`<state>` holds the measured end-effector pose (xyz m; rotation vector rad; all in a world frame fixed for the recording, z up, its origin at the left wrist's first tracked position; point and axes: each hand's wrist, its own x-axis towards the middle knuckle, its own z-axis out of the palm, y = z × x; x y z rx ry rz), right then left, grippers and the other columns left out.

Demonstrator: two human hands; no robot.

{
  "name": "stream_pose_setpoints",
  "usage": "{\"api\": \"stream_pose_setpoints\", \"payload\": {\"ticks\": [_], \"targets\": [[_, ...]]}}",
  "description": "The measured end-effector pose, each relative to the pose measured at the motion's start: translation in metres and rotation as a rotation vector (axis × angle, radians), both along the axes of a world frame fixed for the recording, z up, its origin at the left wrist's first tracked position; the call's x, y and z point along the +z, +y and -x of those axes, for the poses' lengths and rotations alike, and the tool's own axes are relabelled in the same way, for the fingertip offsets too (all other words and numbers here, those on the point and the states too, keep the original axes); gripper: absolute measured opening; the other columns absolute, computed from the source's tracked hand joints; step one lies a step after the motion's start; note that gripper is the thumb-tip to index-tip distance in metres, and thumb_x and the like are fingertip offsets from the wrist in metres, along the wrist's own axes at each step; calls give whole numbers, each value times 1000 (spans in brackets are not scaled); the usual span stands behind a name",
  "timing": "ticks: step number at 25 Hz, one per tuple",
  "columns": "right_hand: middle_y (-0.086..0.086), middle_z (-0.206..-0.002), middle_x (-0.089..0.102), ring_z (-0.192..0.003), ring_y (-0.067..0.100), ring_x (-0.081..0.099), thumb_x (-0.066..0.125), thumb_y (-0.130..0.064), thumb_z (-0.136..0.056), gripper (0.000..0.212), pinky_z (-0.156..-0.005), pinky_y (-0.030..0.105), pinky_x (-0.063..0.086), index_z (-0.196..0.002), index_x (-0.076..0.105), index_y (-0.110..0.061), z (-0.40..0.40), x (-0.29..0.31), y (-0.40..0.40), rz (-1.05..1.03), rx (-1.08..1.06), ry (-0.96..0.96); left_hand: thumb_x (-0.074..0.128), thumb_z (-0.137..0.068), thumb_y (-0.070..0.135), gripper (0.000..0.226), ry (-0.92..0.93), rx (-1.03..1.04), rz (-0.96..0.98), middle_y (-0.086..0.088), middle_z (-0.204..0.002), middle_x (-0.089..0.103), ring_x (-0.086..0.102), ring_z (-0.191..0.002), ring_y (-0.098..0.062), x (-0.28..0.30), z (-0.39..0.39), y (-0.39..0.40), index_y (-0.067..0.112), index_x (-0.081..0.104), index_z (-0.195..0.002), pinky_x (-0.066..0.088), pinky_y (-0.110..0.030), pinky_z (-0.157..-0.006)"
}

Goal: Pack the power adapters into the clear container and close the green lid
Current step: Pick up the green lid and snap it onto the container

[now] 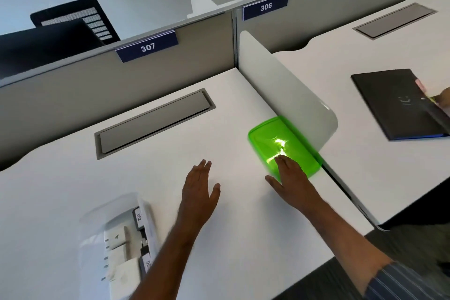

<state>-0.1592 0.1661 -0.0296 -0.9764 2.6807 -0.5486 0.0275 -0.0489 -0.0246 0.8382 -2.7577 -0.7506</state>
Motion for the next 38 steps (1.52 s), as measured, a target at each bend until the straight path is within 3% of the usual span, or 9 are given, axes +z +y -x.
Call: {"api": "stream_pose_setpoints", "payload": {"ticks": [8, 13, 19, 24, 28, 32, 35, 38], "targets": [[28, -134, 56, -123, 46, 55, 75, -35, -89, 66, -104, 51, 45, -135, 53, 6, 54, -18, 40, -27, -258, -7, 60, -99, 31, 68, -93, -271, -104, -5, -164, 39, 33, -153, -24, -25, 88, 54, 12, 34, -159, 18, -33, -128], [25, -126, 56, -111, 47, 55, 78, -36, -84, 69, -87, 53, 50, -134, 51, 3, 75, -27, 57, -54, -425, -8, 55, -100, 38, 74, -185, -389, -107, 2, -173, 17, 18, -159, -26, -40, 123, 75, 22, 22, -163, 12, -35, -128], [21, -128, 57, -119, 43, 53, 76, -32, -87, 57, -93, 51, 44, -130, 50, -5, 85, -39, 63, 36, -561, -218, 51, -99, 45, 77, -334, -500, -17, 0, -174, 7, 4, -160, -34, -54, 129, 87, 21, 17, -164, 6, -43, -129], [17, -128, 58, -121, 40, 52, 75, -28, -87, 52, -98, 51, 41, -132, 55, -11, 83, -35, 65, 108, -615, -231, 55, -98, 47, 79, -337, -528, -51, -3, -174, 11, 5, -160, -36, -52, 129, 84, 17, 22, -163, 10, -43, -130], [16, -115, 60, -107, 37, 58, 77, -16, -85, 42, -91, 46, 47, -122, 59, -6, 70, -23, 65, 310, -584, -248, 59, -100, 43, 75, -309, -484, -158, -5, -173, 16, 11, -160, -28, -46, 133, 77, 15, 27, -161, 10, -34, -129], [5, -99, 62, -91, 31, 60, 78, -12, -84, 34, -86, 47, 49, -113, 60, -7, 45, -3, 60, 384, -478, -68, 59, -102, 36, 66, -206, -412, -278, -9, -167, 32, 27, -156, -20, -26, 127, 76, 9, 34, -158, 10, -29, -128], [-1, -94, 60, -87, 26, 61, 76, -6, -83, 30, -86, 52, 50, -109, 61, -9, 26, 17, 50, 472, -414, -36, 56, -104, 37, 59, -95, -232, -510, -5, -163, 42, 37, -151, -18, -3, 119, 80, 12, 40, -156, 24, -27, -124], [-4, -94, 62, -85, 19, 60, 73, -2, -83, 30, -84, 51, 51, -108, 61, -15, 8, 37, 39, 537, -357, -66, 50, -106, 42, 52, 18, -18, -869, 0, -156, 50, 46, -144, -18, 25, 113, 85, 21, 43, -153, 39, -33, -115]]}}
